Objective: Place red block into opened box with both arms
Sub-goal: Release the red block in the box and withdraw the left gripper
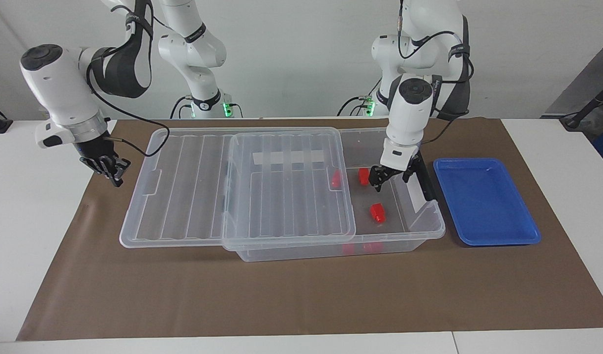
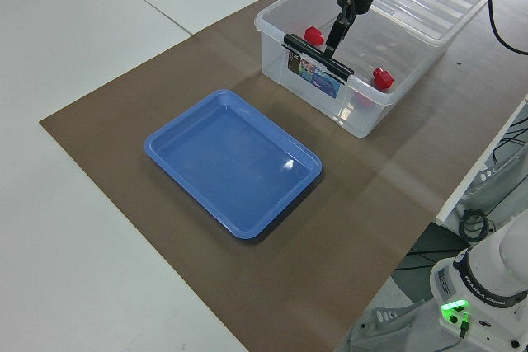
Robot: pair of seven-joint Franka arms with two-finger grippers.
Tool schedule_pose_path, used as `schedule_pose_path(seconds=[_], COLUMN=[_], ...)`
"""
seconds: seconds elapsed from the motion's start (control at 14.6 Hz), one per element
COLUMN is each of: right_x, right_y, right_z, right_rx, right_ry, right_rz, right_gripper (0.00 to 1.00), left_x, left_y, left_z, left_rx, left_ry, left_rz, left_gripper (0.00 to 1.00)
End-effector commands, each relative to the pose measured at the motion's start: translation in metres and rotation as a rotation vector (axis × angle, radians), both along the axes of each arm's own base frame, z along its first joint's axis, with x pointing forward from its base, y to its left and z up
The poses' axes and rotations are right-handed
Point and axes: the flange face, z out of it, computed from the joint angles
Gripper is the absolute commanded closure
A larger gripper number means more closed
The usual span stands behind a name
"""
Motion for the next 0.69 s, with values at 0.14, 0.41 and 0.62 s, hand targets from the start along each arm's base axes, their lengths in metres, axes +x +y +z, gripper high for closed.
schedule_pose_path(seconds=[0.14, 0.41, 0.62], right_x=[-0.008, -0.011, -0.011], right_y=[-0.002, -0.002, 0.010], right_z=[-0.007, -0.009, -0.011], right_rx=[-0.001, 0.003, 0.006], right_ry=[0.003, 0.021, 0.042], right_rz=[0.025, 0.027, 0.048], right_gripper=[1.00, 1.00, 1.00], left_x=[0.011, -0.008, -0.008], left_y=[0.054, 0.150, 0.198], left_z=[0.061, 0.108, 0.109], left_rx=[0.044, 0.043, 0.042], left_ry=[0.046, 0.107, 0.120], left_rz=[-0.102, -0.291, -0.344], left_gripper=[0.00, 0.00, 0.00])
